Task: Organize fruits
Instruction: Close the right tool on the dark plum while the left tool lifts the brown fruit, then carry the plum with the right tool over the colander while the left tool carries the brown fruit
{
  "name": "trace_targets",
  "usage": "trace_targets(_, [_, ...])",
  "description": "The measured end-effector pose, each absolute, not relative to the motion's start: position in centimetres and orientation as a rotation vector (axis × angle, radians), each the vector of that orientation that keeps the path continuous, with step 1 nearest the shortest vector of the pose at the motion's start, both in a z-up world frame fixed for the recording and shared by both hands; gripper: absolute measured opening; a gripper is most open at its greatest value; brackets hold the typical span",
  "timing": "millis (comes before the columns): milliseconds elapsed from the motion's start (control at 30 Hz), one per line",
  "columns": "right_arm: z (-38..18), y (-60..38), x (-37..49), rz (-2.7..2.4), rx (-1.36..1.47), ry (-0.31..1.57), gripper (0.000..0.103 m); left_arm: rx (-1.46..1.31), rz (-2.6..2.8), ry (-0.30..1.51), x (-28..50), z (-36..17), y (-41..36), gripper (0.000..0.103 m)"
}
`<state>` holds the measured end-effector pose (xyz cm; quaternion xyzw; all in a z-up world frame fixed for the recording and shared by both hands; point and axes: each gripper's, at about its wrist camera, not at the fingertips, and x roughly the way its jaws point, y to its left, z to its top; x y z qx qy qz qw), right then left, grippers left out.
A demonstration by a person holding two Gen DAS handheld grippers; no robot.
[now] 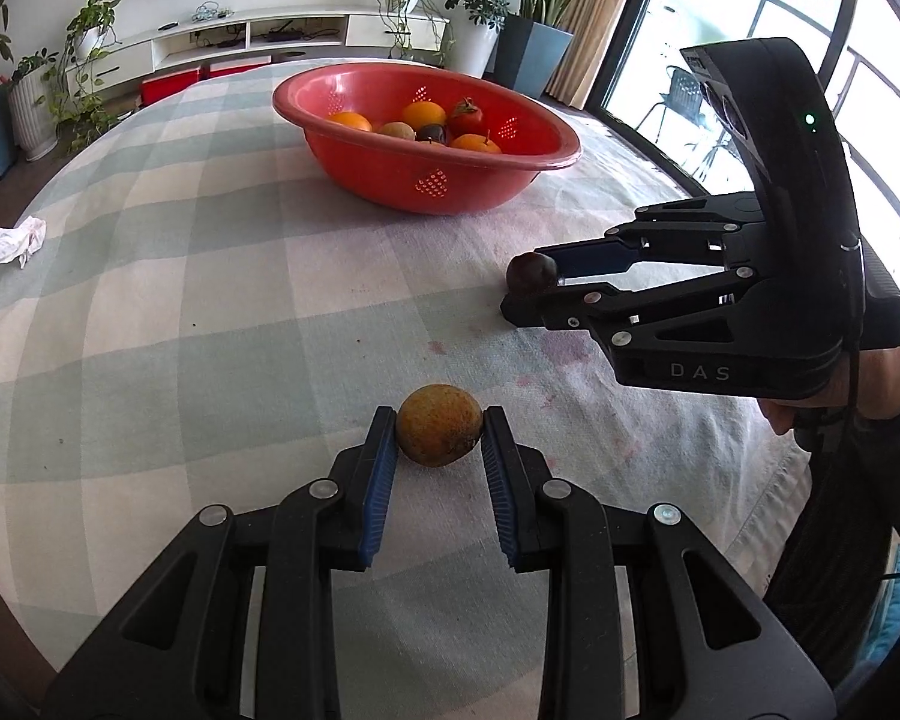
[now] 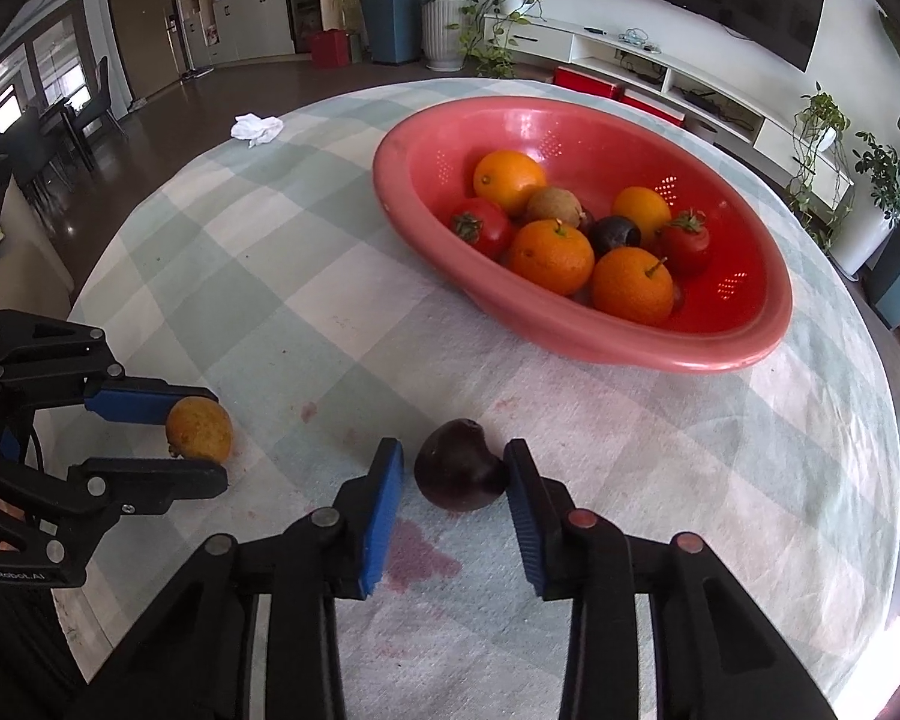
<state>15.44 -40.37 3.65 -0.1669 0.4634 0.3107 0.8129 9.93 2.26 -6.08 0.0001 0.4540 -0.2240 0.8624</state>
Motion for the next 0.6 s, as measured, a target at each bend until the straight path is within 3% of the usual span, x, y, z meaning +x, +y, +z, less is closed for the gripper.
trace_targets(600, [7.0,-42.7,13.6,0.659,-0.244,0.933,0.032,0.004,-0.462,0.935,9.9,-5.3,2.0,0.027])
